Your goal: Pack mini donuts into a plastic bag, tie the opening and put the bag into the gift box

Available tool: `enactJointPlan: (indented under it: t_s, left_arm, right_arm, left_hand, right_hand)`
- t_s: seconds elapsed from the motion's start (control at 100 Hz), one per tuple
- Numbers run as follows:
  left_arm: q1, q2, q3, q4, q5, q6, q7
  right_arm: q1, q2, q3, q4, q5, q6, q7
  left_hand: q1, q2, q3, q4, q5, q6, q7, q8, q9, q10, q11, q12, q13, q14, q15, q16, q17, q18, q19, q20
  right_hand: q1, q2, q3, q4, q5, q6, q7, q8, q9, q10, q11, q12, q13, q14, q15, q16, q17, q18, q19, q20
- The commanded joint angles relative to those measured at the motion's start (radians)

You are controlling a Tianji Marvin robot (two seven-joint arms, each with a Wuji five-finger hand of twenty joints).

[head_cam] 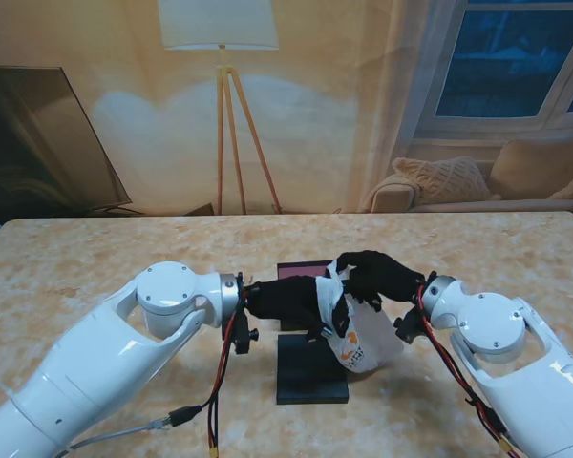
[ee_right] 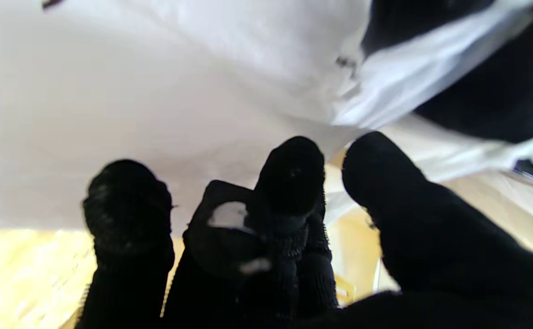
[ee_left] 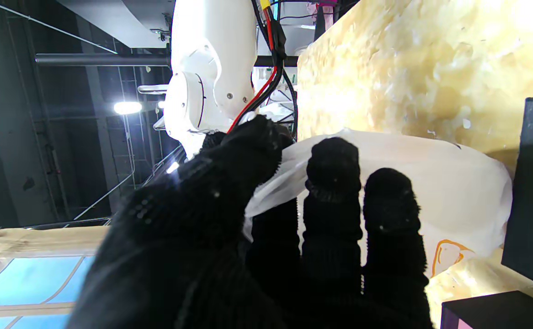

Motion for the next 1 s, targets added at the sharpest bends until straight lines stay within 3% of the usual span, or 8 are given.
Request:
enactJointPlan:
  t_s: [0.0,0.18,0.33,0.48,0.5,0.56,0.7,0.99]
  left_arm:
    - [-0.003,-0.001,-0.003,-0.01,-0.001,0.003,-0.025]
    - [0.007,-0.001,-0.016,-0.016,0.0,0.004,-0.016]
    - [0.006,0.0,-0.018,-0.012,0.007,0.001,-0.013]
    - [0.004,0.002,-0.018,-0.005,-0.002,-0.006,-0.033]
    - [0.002,0.002,-0.018,-0.003,-0.005,-0.006,-0.038]
    - [-0.005,0.002,-0.013,0.003,-0.016,-0.006,-0.054]
    - [-0.013,-0.008,-0.006,0.016,-0.057,0.003,-0.066]
    - [-0.041,-0.009,0.021,0.041,-0.066,0.015,-0.098]
  right_arm:
    - [-0.025,-0.024,0.002,-0.013,-0.018,0.019,-0.013]
    - [-0.033,-0.029,0.007,-0.017,-0.019,0.034,-0.031]
    - [-0.046,-0.029,0.019,-0.028,0.0,0.04,-0.025]
    - [-0.042,-0.029,0.01,-0.027,-0.061,0.038,-0.054]
    - [-0.037,-0.025,0.01,-0.022,-0.058,0.035,-0.034]
    - [-0.022,-0.013,0.008,-0.008,-0.024,0.037,0.042]
    - [0.024,0.014,-0.004,0.036,0.076,0.055,0.211]
    - [0.033,0.013,-0.005,0.04,0.102,0.085,0.226]
  left_hand:
    - [0.014,0.001,-0.024,0.021,-0.006,-0.053,-0.006,0.015,-0.026,-0.032,0.015,-0.015,0.045,-0.034,0.045,-0.024,0.056,-0.035,0.058,0.031]
    - [0.014,0.0,-0.023,0.021,-0.006,-0.049,-0.006,0.014,-0.029,-0.031,0.02,-0.026,0.069,-0.052,0.089,-0.042,0.079,-0.043,0.075,0.017]
    - [0.014,-0.001,-0.023,0.021,-0.008,-0.046,-0.006,0.014,-0.031,-0.029,0.023,-0.031,0.061,-0.052,0.101,-0.048,0.067,-0.039,0.083,0.018]
    - [0.013,-0.002,-0.025,0.02,-0.007,-0.05,-0.003,0.011,-0.059,-0.027,0.025,-0.067,0.063,-0.059,0.105,-0.066,0.077,-0.041,0.086,0.009]
    - [0.014,-0.001,-0.026,0.021,-0.007,-0.051,-0.004,0.011,-0.069,-0.028,0.041,-0.091,0.063,-0.059,0.106,-0.075,0.08,-0.04,0.088,0.002]
    - [0.013,0.002,-0.027,0.022,-0.009,-0.055,-0.005,0.016,-0.11,-0.032,0.062,-0.165,0.076,-0.065,0.102,-0.099,0.096,-0.039,0.096,-0.017]
    - [0.014,0.006,-0.025,0.024,-0.008,-0.059,-0.004,0.024,-0.187,-0.036,0.069,-0.389,0.107,-0.066,0.105,-0.123,0.128,-0.036,0.127,-0.039]
    - [0.016,0.009,-0.026,0.026,-0.008,-0.06,-0.01,0.027,-0.189,-0.027,0.045,-0.444,0.147,-0.072,0.114,-0.14,0.172,-0.041,0.16,-0.058]
  right_hand:
    - [0.034,-0.063,-0.013,-0.084,0.008,-0.015,0.125,0.047,0.073,0.032,-0.01,0.029,0.003,-0.063,0.025,0.017,0.015,-0.032,0.04,-0.016]
    - [0.104,-0.061,-0.052,-0.104,0.104,-0.1,0.335,0.06,0.047,0.045,0.0,0.045,0.003,-0.053,0.04,0.026,0.004,-0.005,0.046,-0.012]
    - [0.138,-0.031,-0.076,-0.094,0.116,-0.107,0.355,0.081,0.039,0.047,0.007,0.058,0.003,-0.058,0.049,0.031,0.001,0.0,0.049,-0.011]
    - [0.138,-0.011,-0.097,-0.073,0.028,-0.011,0.125,-0.212,0.043,0.053,0.005,0.08,0.003,-0.072,0.061,0.04,0.001,-0.01,0.062,-0.008]
    - [0.101,0.023,-0.074,-0.028,0.021,0.014,-0.046,-0.204,0.045,0.05,0.001,0.081,0.003,-0.075,0.059,0.041,0.002,-0.018,0.062,-0.01]
    - [0.068,0.052,-0.053,0.061,-0.025,0.045,-0.215,-0.168,0.048,0.051,-0.002,0.078,0.003,-0.079,0.059,0.041,0.005,-0.018,0.064,-0.011]
    - [0.055,0.039,-0.066,0.069,-0.157,0.053,-0.329,-0.21,0.04,0.037,-0.01,0.067,0.004,-0.084,0.047,0.036,0.011,-0.03,0.059,-0.014]
    - [0.048,0.03,-0.049,0.07,-0.069,0.118,-0.259,-0.183,0.045,0.044,-0.002,0.048,0.003,-0.081,0.044,0.034,0.014,-0.03,0.055,-0.015]
